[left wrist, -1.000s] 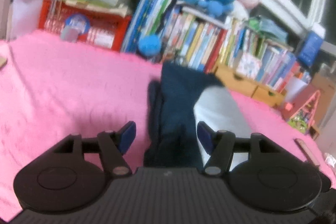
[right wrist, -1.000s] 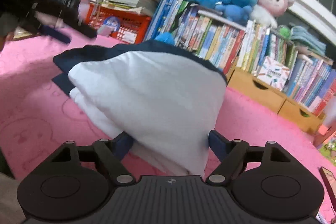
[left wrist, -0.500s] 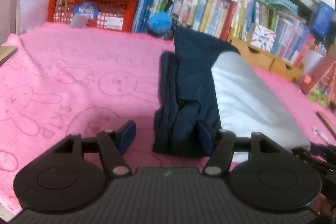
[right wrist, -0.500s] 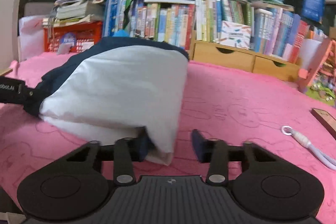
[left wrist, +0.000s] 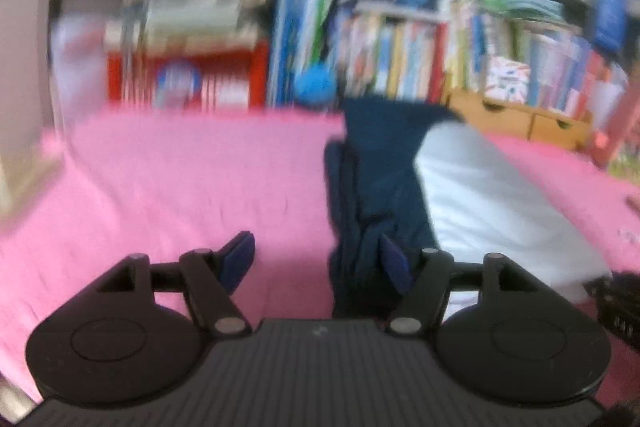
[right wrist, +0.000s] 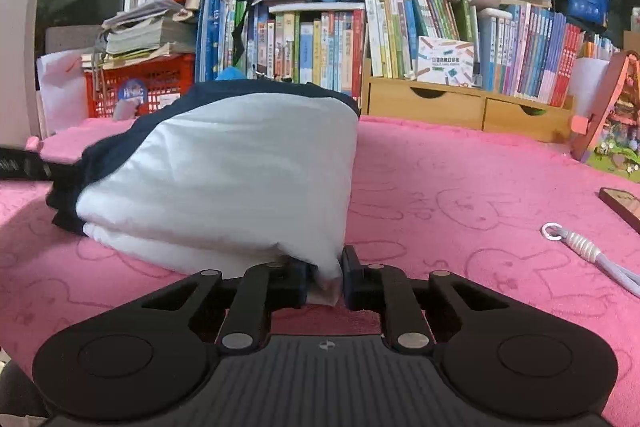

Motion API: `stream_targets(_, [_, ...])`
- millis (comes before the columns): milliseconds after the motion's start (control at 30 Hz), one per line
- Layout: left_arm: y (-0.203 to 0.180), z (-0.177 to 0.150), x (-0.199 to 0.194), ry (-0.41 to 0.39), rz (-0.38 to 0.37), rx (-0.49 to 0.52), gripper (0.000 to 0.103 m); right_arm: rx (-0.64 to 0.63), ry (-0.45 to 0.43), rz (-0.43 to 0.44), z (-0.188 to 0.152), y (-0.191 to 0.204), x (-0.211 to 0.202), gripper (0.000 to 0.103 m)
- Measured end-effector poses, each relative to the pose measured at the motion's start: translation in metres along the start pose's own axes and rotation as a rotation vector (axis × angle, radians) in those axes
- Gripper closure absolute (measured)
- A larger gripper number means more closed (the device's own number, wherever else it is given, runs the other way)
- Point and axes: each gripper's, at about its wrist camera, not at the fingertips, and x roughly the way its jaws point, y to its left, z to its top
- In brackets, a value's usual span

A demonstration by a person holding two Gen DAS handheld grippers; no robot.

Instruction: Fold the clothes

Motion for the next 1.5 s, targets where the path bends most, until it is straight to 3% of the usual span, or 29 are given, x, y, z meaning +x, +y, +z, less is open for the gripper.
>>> stream_targets(100, [-0.028,0.006,-0.016,-0.073,-0.088,0.153,0.035,0.039,0.002,0.015,0.003,-0.003,0.0,0.086])
stream_targets(167, [-0.056,0.006,-0.015,-0.079,-0.192,0.254,0.034,0.068,-0.003,0.032,0.006,-0.005,-0.001,0.086])
stream_targets(233, [-0.082,0.0,-0.007,-0.07,-0.246,0.352,0.032,0.081,-0.006,0.038,0.008,-0.007,-0.003,0.086])
stream_targets(300, [-0.099,-0.01,0.004,-0.05,-0.238,0.436,0.033,0.087,-0.007,0.042,0.008,-0.008,-0.004,0.086])
stream_targets(400, [-0.102,-0.02,0.022,0.0,-0.153,0.475,0.038,0.092,0.0,0.038,0.007,-0.012,-0.006,0.086])
stream_targets(633, [-0.028,-0.019,0.02,0.119,0.123,0.238,0.044,0.075,0.009,0.033,0.002,-0.007,-0.005,0.086])
stream_targets(700, [-0.005,-0.014,0.015,0.141,0.125,0.12,0.045,0.075,0.019,0.045,0.003,-0.008,-0.006,0.086])
stream_targets(833, [0.042,0.007,0.003,0.135,-0.026,-0.197,0.044,-0.034,0.086,0.161,0.014,-0.018,-0.014,0.076])
stream_targets(967, [0.074,0.033,0.008,0.104,-0.216,-0.396,0.025,-0.019,0.117,0.36,0.035,-0.057,-0.03,0.039])
stream_targets(1033, [0.086,0.044,0.024,0.127,-0.295,-0.486,0.021,0.029,0.113,0.407,0.05,-0.076,-0.027,0.031])
stream_targets(1067, [0.091,0.047,0.037,0.154,-0.328,-0.532,0.021,0.053,0.111,0.429,0.058,-0.086,-0.025,0.019])
stream_targets(1100, [0.096,0.051,0.049,0.181,-0.361,-0.577,0.021,0.07,0.114,0.439,0.065,-0.093,-0.019,0.014])
stream_targets(1200, [0.097,0.056,0.091,0.259,-0.399,-0.613,0.021,0.156,0.156,0.426,0.085,-0.112,0.023,0.013])
stream_targets(1367, [0.078,0.048,0.158,0.431,-0.406,-0.56,0.022,0.346,0.298,0.47,0.094,-0.119,0.104,0.015])
stream_targets(1500, [0.068,0.051,0.182,0.443,-0.46,-0.507,0.034,0.352,0.325,0.481,0.099,-0.11,0.143,0.024])
